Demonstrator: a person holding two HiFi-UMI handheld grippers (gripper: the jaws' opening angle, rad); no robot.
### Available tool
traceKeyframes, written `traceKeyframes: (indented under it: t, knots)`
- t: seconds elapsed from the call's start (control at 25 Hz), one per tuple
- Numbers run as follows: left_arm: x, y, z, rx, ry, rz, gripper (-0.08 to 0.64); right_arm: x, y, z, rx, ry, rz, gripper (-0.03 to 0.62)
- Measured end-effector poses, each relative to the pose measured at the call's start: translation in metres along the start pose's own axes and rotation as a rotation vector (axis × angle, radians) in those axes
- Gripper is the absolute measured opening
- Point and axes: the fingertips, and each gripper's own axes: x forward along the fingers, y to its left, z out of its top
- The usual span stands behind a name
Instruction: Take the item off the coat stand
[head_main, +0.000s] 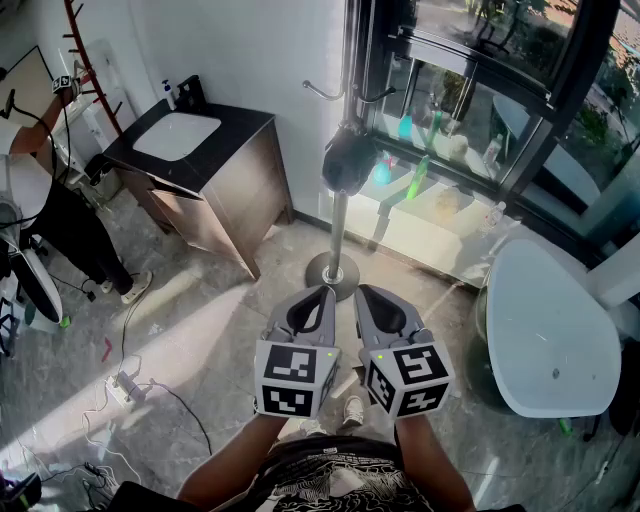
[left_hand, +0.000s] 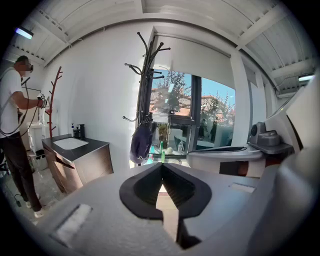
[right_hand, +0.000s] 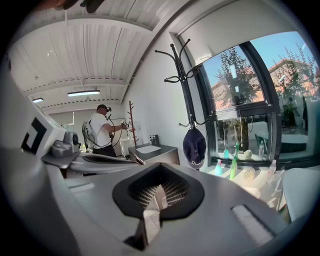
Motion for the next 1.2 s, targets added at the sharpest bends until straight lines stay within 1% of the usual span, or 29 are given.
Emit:
traceKeyframes:
  t: [0.28,0.52,0.6,0.72,0.84,1.04,1.2]
  knots:
    - [-0.011,0.011,-0.003,0.007,0.007,-0.035,-0.003,0.007,0.02,-0.001,-0.01,0.003,-0.02,0.006]
    - [-0.009,0.022,-0.007,-0.008,0.013,-0.045,-0.003,0.013,0.02,0.0,-0.005,0.0,-0.042,0.006]
    - [-0.004,0.025,-0.006,-0.008,0.016,-0.046,-0.003,0.018,0.017,0.0,-0.001,0.003,-0.044,0.006]
    - [0.003,0.032,-0.006,0.01,0.018,-0.045,-0.003,0.027,0.008,-0.002,0.005,0.007,-0.058,0.006]
    - [0.015,0.038,-0.008,-0.002,0.024,-0.044,-0.003,0.038,-0.001,-0.004,0.01,0.006,-0.066,0.006]
    - [0.041,0.05,0.0,-0.011,0.029,-0.049,-0.003,0.066,-0.015,0.006,-0.006,-0.005,-0.065,0.006]
    - [0.066,0.057,0.009,-0.018,0.031,-0.059,-0.003,0.09,-0.034,0.017,-0.028,-0.008,-0.076,0.006]
